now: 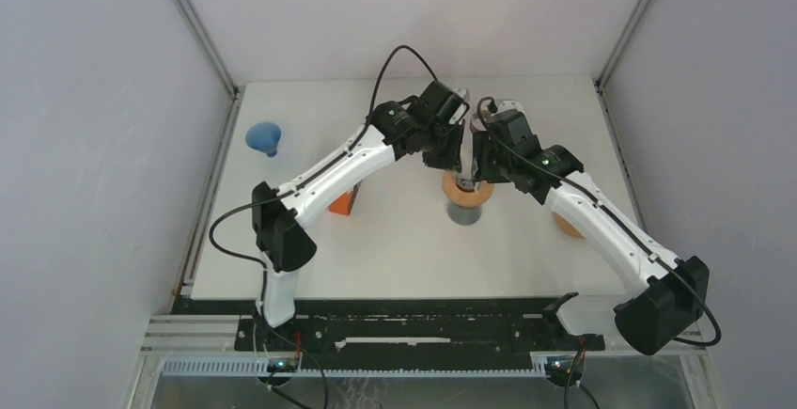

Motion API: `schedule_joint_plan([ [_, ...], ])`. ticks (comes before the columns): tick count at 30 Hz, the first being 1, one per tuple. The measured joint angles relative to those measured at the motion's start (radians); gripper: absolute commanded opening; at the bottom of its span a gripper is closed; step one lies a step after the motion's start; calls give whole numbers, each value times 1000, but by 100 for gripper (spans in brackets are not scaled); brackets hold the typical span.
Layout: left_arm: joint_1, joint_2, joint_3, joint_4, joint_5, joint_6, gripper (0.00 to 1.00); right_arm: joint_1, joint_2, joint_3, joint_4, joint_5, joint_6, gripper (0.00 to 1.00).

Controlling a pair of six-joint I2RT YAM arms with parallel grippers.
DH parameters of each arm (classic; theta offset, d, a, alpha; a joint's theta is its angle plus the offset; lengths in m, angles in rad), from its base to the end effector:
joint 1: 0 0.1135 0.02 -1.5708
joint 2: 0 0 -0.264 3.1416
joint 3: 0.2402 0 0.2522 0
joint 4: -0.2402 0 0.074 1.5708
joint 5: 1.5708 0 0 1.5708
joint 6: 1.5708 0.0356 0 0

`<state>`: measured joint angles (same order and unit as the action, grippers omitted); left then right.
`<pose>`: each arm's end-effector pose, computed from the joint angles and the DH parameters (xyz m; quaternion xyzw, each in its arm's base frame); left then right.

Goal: Place the coffee filter in the dripper
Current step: Place the coffee filter in the coffee dripper.

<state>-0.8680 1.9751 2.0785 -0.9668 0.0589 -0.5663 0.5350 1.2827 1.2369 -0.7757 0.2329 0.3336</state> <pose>0.2779 -0.3314 0.3579 0.1510 0.9255 -0.2484 0.2428 0.2334 0.1288 0.3358 -0.0506 0.9239 0.0548 0.3752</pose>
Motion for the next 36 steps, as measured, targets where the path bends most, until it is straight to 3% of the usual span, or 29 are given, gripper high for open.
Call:
schedule_joint_plan([
  [11, 0, 34, 50, -34, 9, 23, 5, -73, 52, 0, 24, -84, -19, 65],
  [27, 11, 43, 55, -92, -5, 53, 14, -162, 97, 0, 24, -206, -34, 66],
  [36, 25, 43, 55, -95, -29, 68, 29, -200, 105, 0, 24, -248, -34, 66],
])
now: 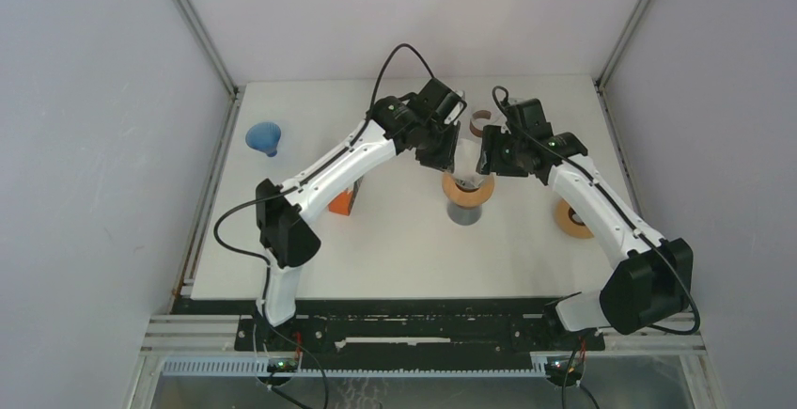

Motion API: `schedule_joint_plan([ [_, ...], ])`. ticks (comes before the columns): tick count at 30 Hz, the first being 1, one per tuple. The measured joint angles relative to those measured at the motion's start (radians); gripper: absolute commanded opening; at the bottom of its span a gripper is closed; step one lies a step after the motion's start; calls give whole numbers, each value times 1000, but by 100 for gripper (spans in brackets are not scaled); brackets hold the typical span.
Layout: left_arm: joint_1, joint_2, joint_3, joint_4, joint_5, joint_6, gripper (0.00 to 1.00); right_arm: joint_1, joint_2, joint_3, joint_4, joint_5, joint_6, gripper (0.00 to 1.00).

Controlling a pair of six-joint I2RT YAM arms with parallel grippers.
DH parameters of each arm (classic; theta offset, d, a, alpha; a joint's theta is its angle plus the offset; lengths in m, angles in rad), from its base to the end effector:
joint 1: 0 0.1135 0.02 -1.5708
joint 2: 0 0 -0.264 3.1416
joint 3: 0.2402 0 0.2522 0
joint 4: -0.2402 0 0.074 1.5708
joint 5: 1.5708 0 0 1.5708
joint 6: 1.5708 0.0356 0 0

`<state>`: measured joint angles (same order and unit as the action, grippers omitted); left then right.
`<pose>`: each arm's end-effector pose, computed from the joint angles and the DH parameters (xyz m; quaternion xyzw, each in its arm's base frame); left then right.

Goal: Place the coffee filter in the dripper
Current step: Place the coffee filter in the coffee dripper.

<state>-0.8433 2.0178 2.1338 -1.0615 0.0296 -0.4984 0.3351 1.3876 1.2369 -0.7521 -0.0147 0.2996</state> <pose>0.2882 -0.3253 0.3507 0.1678 0.9365 -0.2022 0.2321 0.2746 0.0962 0.3096 -0.0192 0.9445 0.1089 0.3093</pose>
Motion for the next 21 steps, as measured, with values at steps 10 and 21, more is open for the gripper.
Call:
schedule_joint_plan([
  [10, 2, 0, 0, 0, -6, 3, 46, -3, 16, 0, 2, -44, 0, 66],
  [21, 2, 0, 0, 2, -13, 2, 64, -7, 25, -45, 25, -81, 1, 66],
])
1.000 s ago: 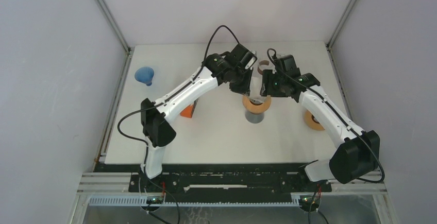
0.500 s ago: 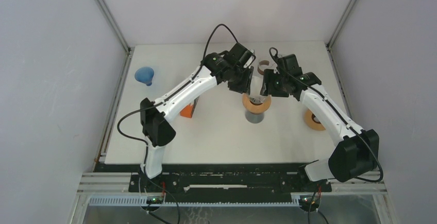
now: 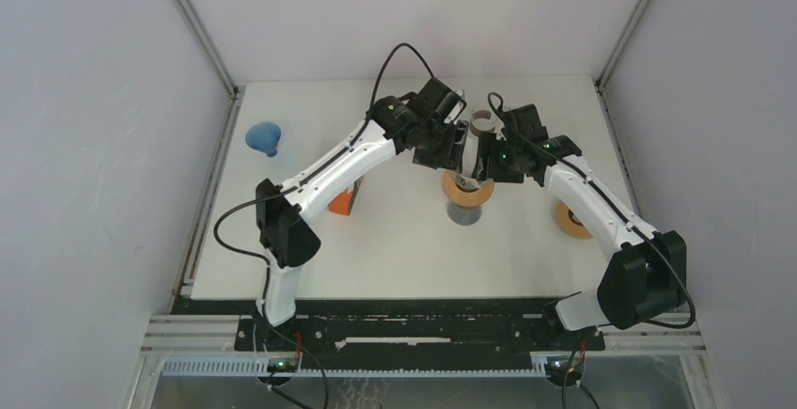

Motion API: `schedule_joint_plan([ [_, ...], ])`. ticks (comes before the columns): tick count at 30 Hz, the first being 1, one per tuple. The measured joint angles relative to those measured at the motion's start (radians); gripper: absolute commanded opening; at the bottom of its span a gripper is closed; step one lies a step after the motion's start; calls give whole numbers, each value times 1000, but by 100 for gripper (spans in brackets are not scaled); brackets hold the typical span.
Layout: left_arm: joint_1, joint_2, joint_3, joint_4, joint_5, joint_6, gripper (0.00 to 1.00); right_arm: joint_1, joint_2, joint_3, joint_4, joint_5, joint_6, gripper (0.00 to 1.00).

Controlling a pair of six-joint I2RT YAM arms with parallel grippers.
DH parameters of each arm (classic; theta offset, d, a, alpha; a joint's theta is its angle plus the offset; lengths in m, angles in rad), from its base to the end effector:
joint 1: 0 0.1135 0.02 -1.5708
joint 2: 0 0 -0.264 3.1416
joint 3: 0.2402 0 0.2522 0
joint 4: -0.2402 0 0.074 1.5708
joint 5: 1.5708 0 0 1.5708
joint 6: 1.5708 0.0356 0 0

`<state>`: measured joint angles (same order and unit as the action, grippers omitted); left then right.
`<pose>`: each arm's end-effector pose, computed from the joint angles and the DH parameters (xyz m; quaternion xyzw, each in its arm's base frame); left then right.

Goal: Place the coffee filter in the dripper
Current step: Place the coffee filter in the coffee dripper.

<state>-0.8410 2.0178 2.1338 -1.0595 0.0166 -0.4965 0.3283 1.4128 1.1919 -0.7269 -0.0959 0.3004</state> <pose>0.2895 -0.3245 0.3508 0.1656 0.9367 -0.1975 0.2372 0.2776 0.0982 0.2902 -0.0279 0.9505 0.1380 0.2770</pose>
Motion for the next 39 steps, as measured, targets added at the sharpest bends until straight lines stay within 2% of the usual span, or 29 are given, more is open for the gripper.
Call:
schedule_joint_plan([
  [6, 1, 0, 0, 13, 18, -2, 70, 0, 0, -6, 11, -16, 2, 66],
  [14, 3, 2, 0, 35, 24, -2, 71, 1, 0, -6, 21, -20, 1, 66],
  [27, 9, 9, -57, 48, 10, 1, 60, -20, -21, -6, 18, -19, 0, 68],
  [39, 13, 9, -77, 50, -6, 11, 57, -55, -46, -6, 11, -18, 0, 68],
])
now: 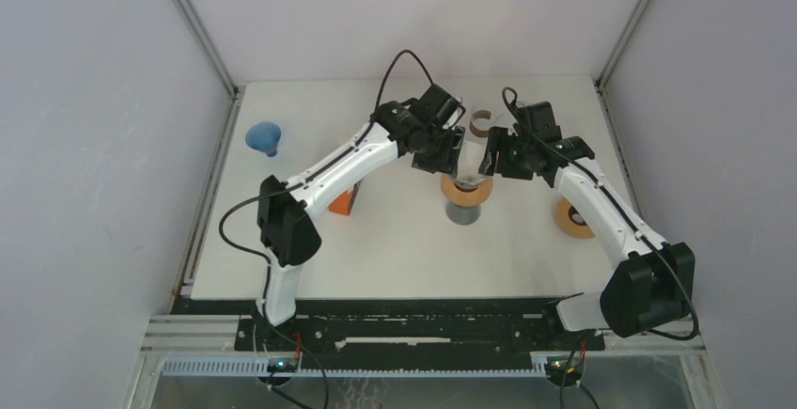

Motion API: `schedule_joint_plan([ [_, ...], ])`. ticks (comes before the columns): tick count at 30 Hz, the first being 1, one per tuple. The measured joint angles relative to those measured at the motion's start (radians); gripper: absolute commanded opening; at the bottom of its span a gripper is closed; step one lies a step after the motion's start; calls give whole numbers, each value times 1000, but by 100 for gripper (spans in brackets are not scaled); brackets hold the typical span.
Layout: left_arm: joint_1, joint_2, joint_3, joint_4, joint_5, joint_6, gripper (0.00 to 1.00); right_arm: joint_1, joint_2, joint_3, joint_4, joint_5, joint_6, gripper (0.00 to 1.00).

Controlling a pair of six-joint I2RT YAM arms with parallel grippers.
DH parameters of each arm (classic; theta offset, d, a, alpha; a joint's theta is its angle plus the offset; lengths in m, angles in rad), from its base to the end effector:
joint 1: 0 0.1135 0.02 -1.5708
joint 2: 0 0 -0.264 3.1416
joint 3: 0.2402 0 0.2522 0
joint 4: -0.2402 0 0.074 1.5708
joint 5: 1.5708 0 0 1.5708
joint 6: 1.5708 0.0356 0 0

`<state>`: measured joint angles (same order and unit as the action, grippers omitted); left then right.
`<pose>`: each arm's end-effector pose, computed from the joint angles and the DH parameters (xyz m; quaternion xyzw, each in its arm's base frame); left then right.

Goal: Place the coffee filter in the dripper
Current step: Place the coffee filter in the coffee dripper.

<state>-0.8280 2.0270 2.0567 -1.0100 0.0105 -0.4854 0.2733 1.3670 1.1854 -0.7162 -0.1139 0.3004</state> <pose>0.2976 -0.3246 0.3267 0.1646 0.9425 -0.1816 0.2274 0.2748 0.0812 0.3013 -0.0060 0.9426 0.1448 0.3010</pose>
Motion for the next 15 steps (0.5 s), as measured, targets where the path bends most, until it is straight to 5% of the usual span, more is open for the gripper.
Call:
schedule_joint_plan([
  [15, 5, 12, -2, 9, 2, 16, 57, -4, 45, 0, 1, -12, -3, 68],
])
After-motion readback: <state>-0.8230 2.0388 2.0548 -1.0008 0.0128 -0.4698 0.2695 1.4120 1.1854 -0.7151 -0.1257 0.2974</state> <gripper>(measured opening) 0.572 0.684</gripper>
